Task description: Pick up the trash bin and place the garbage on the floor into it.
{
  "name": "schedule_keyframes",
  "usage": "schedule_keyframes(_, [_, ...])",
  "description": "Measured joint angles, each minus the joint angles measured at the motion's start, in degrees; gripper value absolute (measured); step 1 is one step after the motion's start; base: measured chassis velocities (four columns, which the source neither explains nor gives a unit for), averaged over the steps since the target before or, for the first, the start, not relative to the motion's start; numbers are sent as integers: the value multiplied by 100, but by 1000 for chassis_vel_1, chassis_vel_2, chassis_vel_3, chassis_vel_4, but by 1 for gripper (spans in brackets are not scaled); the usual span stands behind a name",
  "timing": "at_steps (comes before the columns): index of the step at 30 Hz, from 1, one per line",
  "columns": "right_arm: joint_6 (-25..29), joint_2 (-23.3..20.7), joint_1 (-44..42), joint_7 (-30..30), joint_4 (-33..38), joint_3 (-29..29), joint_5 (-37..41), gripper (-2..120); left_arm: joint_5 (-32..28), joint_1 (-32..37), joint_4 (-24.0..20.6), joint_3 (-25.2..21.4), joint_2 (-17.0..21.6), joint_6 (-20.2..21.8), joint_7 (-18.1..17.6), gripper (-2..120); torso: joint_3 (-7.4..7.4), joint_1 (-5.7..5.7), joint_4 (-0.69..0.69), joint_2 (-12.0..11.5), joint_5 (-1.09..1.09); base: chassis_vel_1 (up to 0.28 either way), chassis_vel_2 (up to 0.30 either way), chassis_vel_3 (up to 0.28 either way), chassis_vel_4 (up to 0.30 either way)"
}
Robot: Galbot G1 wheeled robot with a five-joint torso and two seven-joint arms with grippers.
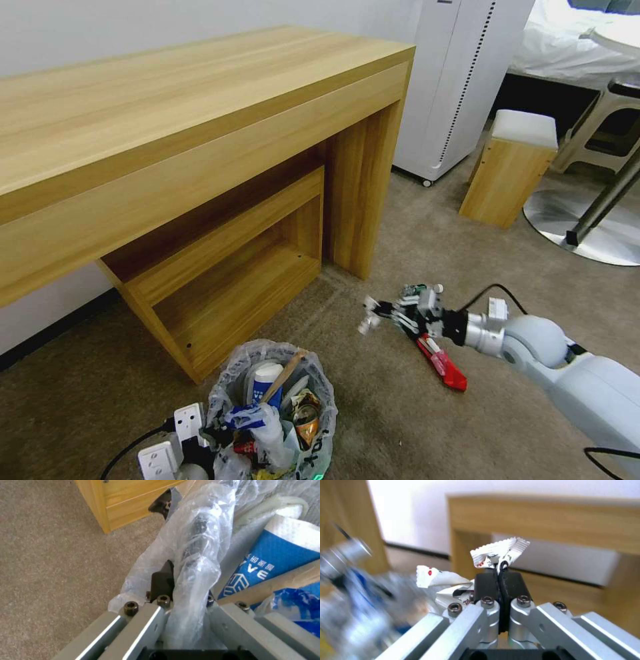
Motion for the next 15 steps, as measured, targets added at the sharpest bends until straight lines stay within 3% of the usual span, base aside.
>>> schedule_keyframes(5, [-296, 124, 573, 151, 287, -810, 259, 0, -16, -44, -10, -1, -38, 11, -23, 1, 0, 0, 1, 0, 0, 0, 0, 0, 0])
schedule_keyframes(9, [-413, 535, 1166, 386, 84, -1977, 207, 0, -26, -144, 2, 59, -112, 44, -61, 1, 0, 0, 0, 0, 1, 0, 0, 0, 0])
schedule_keyframes(15, [-479, 849, 1324, 498, -107, -2523, 95, 0, -88, -151, -36, -2, -89, 47, -90, 1, 0, 0, 0, 0, 2, 0, 0, 0, 0])
